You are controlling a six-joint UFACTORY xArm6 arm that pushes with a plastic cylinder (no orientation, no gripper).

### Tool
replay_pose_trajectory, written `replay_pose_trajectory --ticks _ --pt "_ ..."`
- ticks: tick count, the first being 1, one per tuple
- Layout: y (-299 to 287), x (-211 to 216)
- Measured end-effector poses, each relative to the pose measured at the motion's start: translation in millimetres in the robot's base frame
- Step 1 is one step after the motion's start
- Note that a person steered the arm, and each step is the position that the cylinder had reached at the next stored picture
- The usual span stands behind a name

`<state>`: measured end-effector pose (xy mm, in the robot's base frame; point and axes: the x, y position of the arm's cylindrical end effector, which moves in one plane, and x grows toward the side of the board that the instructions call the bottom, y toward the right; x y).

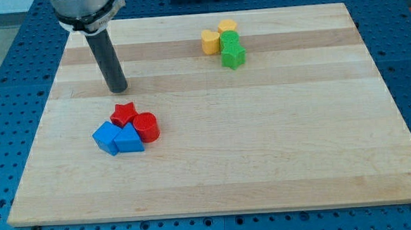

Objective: Place your arm to the bottom right of the green star

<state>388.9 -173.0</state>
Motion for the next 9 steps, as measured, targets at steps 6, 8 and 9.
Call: replay_pose_trajectory --ticks 6,8,9 --pt "177 15" --pt "247 30" --pt "247 30"
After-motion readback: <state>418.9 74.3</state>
